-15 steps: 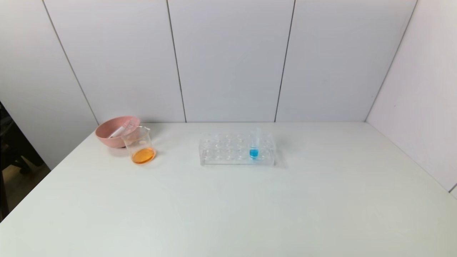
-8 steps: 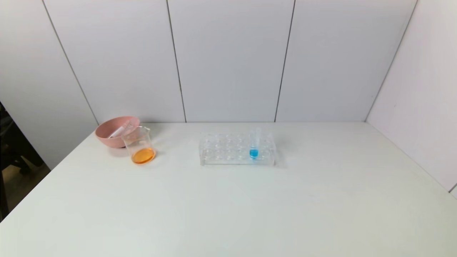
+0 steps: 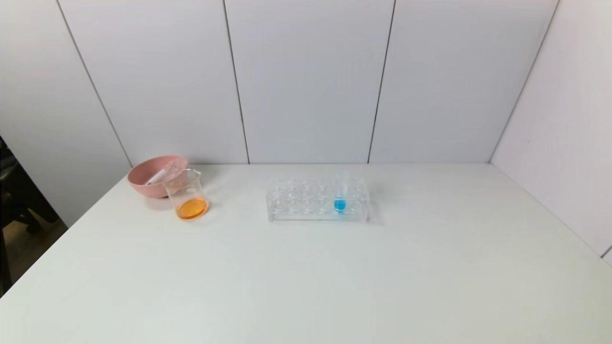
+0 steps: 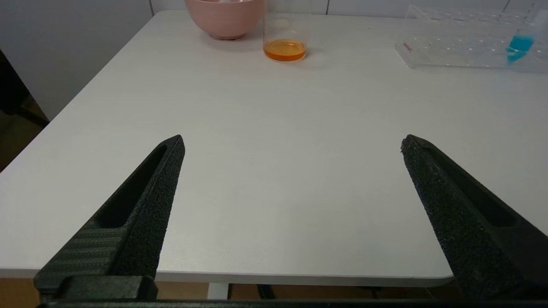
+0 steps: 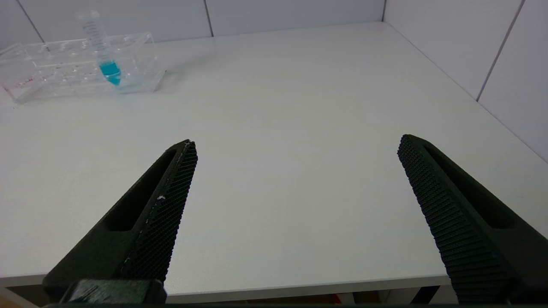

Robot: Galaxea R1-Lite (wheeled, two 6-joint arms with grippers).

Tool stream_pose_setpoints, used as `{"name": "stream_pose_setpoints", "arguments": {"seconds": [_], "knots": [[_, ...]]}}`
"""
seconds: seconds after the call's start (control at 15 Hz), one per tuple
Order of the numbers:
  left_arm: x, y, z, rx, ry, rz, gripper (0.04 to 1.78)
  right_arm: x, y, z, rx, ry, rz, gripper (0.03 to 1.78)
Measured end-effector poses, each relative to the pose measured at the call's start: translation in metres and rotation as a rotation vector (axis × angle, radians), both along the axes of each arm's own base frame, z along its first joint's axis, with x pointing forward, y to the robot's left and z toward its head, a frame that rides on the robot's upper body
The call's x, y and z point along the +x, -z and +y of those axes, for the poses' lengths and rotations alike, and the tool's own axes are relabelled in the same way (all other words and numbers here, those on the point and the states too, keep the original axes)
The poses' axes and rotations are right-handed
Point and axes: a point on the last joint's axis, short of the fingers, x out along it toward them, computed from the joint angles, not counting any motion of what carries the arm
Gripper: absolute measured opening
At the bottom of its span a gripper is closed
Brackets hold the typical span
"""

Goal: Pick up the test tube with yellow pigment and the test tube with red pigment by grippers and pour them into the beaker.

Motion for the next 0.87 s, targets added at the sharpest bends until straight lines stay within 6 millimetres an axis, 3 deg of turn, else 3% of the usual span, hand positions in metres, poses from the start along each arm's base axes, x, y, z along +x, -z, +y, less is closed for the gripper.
{"name": "stream_pose_setpoints", "arguments": {"seconds": [0.87], "knots": [[0.0000, 0.0002, 0.0002, -0.014, -0.016, 0.000, 1.76, 0.0000, 0.0000, 0.0000, 0.001, 0.000, 0.000, 1.71]]}}
